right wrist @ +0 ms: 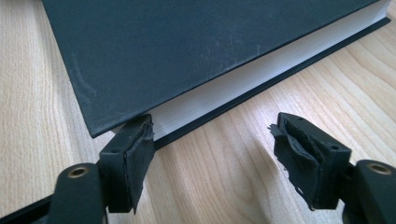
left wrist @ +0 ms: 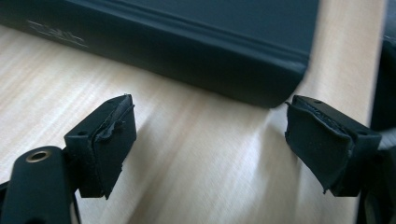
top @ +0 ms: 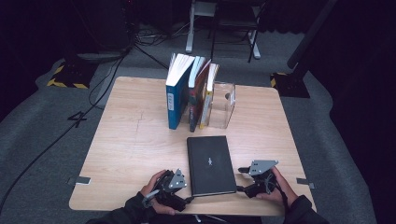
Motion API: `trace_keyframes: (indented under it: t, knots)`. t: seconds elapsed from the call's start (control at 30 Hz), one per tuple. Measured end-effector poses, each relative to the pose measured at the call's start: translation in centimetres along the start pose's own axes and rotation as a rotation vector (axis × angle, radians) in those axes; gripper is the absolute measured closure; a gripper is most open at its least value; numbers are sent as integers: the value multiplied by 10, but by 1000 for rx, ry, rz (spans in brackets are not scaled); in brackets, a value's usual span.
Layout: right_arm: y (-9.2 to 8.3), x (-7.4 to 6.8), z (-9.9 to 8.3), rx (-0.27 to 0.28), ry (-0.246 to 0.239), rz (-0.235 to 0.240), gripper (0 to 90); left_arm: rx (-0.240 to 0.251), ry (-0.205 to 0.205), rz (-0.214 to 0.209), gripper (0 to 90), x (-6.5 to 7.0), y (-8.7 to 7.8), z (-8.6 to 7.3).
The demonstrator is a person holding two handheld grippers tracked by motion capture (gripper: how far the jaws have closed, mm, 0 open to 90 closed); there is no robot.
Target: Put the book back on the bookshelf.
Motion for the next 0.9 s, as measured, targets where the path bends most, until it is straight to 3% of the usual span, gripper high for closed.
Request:
trace_keyframes:
  t: [0.13, 0.6, 0.9]
  knots:
    - [0, -4, 3, 18, -3, 11, 312, 3, 7, 23, 158, -2, 2, 3]
    - [10, -17, 18, 55, -6, -18, 305, -8, 8, 4, 113, -30, -9, -5]
    - [11, -19, 22, 72, -11, -30, 308, -8, 10, -2, 123, -34, -11, -6]
Point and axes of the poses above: each handheld gripper's, and its own axes: y roughly forward along the jaws, z roughly out of its top, x roughly to its right, the point moved 8 cm from there along y, roughly forward along the jaws, and after that the axes turned 9 degrees about -z, right-handed, at the moved point
